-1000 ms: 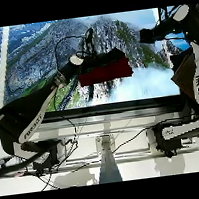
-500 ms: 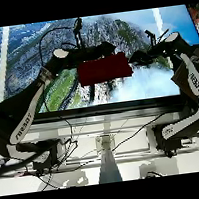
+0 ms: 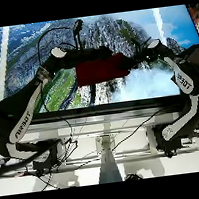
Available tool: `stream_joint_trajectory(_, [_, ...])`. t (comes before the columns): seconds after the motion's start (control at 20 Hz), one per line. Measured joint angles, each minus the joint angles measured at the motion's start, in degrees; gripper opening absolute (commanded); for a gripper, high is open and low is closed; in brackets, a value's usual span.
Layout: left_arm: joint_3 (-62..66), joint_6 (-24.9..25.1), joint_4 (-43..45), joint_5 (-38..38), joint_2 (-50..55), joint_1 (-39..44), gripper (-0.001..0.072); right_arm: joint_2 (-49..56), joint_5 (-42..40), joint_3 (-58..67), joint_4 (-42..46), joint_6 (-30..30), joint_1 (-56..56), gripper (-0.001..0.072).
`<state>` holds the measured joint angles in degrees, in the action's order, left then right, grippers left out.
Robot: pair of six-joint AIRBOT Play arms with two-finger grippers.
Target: Fold the clothes and pants, and hang the long-sleeved shirts on hangers.
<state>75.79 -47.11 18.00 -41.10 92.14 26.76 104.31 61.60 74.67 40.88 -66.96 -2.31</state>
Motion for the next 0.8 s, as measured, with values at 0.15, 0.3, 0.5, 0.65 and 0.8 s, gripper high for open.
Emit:
stream_joint_trajectory(0.15, [0.0,-0.66,6.88,-4.04,-2.01,-3.17,0.0697,-2.27,0.81,4.9,2.34,0.7,-1.55,0.001])
stream_joint_trajectory(0.3, [0.0,-2.95,17.2,-10.08,-6.38,-8.35,0.0468,-7.85,1.73,10.12,9.35,-1.51,-0.81,0.001])
stream_joint_trajectory(0.5, [0.0,-7.89,31.19,-18.4,-14.71,-16.72,0.0464,-19.43,6.14,15.26,19.78,-5.75,3.85,0.001])
stream_joint_trajectory(0.65, [0.0,-10.23,36.41,-21.81,-21.75,-23.1,0.0465,-29.75,10.6,18.08,26.36,-11.37,10.32,0.001])
stream_joint_trajectory(0.8, [0.0,-11.34,38.58,-23.3,-27.02,-27.91,0.0465,-39.8,15.26,19.89,32.76,-16.63,18.38,0.001])
